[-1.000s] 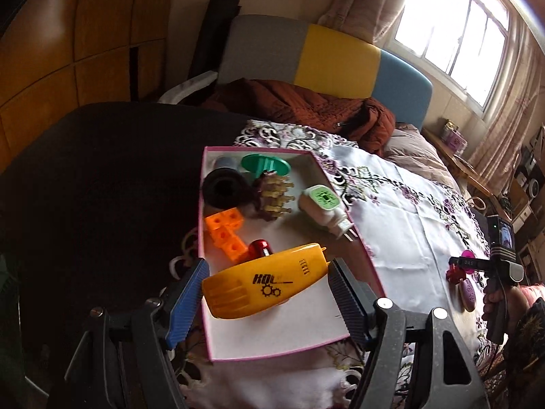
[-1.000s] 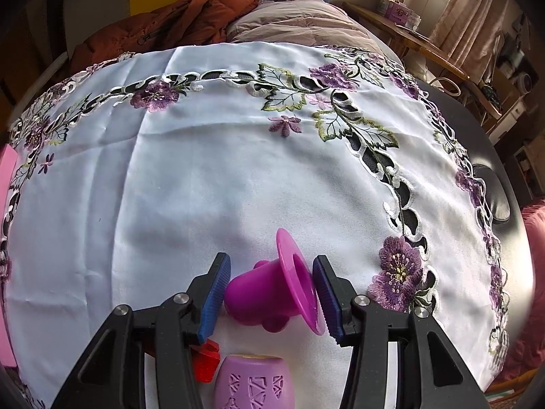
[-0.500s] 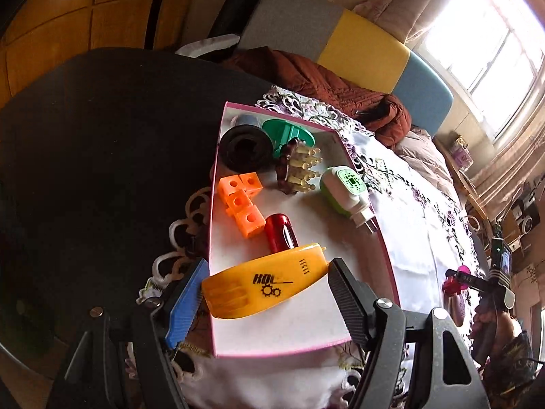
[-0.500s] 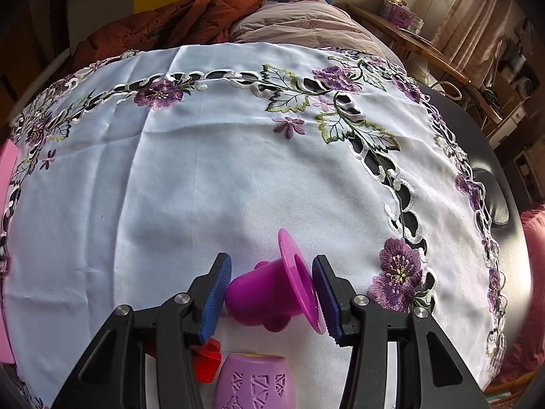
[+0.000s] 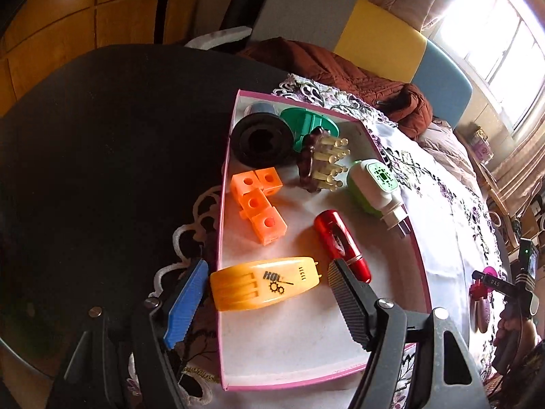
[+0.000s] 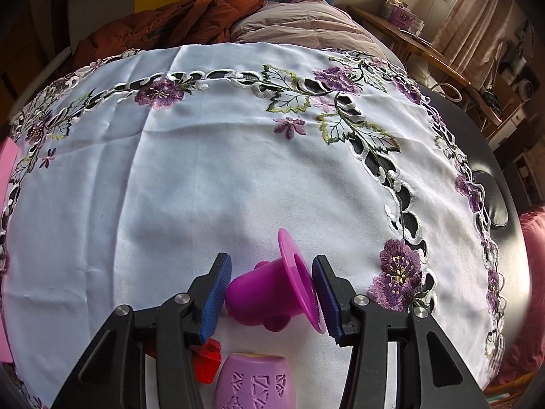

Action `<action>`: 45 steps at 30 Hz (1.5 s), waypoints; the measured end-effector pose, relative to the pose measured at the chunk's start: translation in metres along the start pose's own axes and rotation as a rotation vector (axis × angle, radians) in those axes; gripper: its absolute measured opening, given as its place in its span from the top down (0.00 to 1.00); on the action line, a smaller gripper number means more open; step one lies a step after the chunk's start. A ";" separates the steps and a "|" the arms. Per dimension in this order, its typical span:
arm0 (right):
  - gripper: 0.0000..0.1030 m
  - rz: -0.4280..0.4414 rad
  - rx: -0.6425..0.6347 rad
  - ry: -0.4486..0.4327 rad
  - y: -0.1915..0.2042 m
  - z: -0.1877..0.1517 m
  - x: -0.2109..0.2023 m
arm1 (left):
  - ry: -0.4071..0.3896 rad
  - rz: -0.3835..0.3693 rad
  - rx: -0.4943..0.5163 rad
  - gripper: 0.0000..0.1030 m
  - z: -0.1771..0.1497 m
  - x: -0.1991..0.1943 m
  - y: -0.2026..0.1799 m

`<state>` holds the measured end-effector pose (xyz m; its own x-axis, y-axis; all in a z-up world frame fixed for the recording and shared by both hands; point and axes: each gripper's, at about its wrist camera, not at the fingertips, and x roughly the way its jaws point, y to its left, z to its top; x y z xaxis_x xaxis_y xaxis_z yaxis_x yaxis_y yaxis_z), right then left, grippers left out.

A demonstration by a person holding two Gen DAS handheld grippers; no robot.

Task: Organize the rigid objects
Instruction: 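Carry the yellow clip into the tray and open the left tool while the right tool holds the pink cup, then carry the pink cup into the tray and open the right tool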

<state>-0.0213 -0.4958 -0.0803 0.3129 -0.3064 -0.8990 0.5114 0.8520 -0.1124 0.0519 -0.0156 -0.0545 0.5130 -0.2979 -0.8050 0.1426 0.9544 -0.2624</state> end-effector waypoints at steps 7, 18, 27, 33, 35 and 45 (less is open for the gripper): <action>0.52 -0.009 -0.011 -0.006 0.002 0.000 -0.001 | -0.040 0.046 0.044 0.30 -0.005 -0.016 -0.005; 0.52 -0.007 -0.011 -0.005 0.002 -0.001 -0.001 | -0.007 -0.026 0.068 0.36 -0.003 0.004 -0.017; 0.52 -0.011 -0.018 -0.007 0.003 -0.001 -0.001 | -0.056 0.047 0.095 0.36 -0.004 -0.017 -0.018; 0.54 -0.018 -0.022 -0.017 0.004 -0.001 -0.003 | -0.084 0.060 0.093 0.36 -0.006 -0.032 -0.015; 0.55 -0.020 -0.022 -0.022 0.005 -0.001 -0.004 | -0.082 0.060 0.087 0.36 -0.006 -0.034 -0.014; 0.56 0.016 0.025 -0.080 -0.002 0.002 -0.016 | -0.084 0.074 0.073 0.36 -0.012 -0.040 -0.008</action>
<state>-0.0259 -0.4937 -0.0643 0.3840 -0.3269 -0.8635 0.5257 0.8463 -0.0866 0.0201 -0.0114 -0.0266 0.5930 -0.2266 -0.7727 0.1609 0.9736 -0.1620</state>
